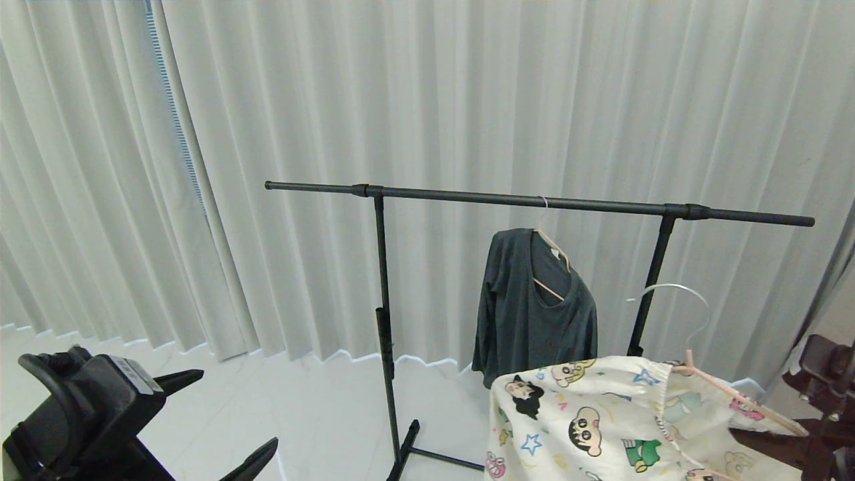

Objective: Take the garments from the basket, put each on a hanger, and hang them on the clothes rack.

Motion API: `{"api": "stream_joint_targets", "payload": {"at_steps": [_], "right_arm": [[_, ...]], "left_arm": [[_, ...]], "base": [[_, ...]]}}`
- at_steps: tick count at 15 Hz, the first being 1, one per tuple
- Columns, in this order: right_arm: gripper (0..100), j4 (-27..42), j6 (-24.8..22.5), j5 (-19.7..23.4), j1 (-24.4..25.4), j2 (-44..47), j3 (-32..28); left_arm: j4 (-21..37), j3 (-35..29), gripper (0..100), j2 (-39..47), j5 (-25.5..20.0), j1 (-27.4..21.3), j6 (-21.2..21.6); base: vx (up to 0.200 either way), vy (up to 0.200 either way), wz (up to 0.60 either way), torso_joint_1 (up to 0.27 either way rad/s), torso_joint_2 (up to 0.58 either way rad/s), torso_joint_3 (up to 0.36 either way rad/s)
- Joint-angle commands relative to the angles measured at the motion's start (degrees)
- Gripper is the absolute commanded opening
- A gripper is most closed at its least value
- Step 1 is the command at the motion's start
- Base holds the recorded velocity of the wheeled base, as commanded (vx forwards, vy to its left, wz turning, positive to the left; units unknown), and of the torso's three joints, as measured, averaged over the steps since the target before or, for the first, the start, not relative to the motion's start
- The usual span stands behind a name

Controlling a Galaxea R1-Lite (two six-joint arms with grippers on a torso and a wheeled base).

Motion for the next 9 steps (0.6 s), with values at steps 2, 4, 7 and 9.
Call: {"api": "stream_joint_targets", "payload": {"at_steps": [2, 4, 7, 9], "right_arm": [[0, 5.88, 0.06, -4.56, -10.76, -4.23, -2.85], [0, 5.97, 0.24, -5.00, -15.77, -4.14, -3.02], [0, 6.85, 0.15, -6.75, -22.45, -4.67, -3.02], [0, 7.38, 0.24, -9.22, -25.61, -4.40, -3.46]], "left_arm": [[-0.03, 0.71, 100, -0.10, 0.04, 7.81, 0.29], [-0.03, 0.62, 100, -0.19, 0.04, 10.97, 0.29], [-0.03, 0.89, 100, -1.59, 0.04, 12.99, 0.38], [-0.03, 0.80, 100, -1.59, 0.04, 13.08, 0.21]], "base": [[0.000, 0.000, 0.00, 0.000, 0.00, 0.000], [0.000, 0.000, 0.00, 0.000, 0.00, 0.000], [0.000, 0.000, 0.00, 0.000, 0.00, 0.000], [0.000, 0.000, 0.00, 0.000, 0.00, 0.000]]}}
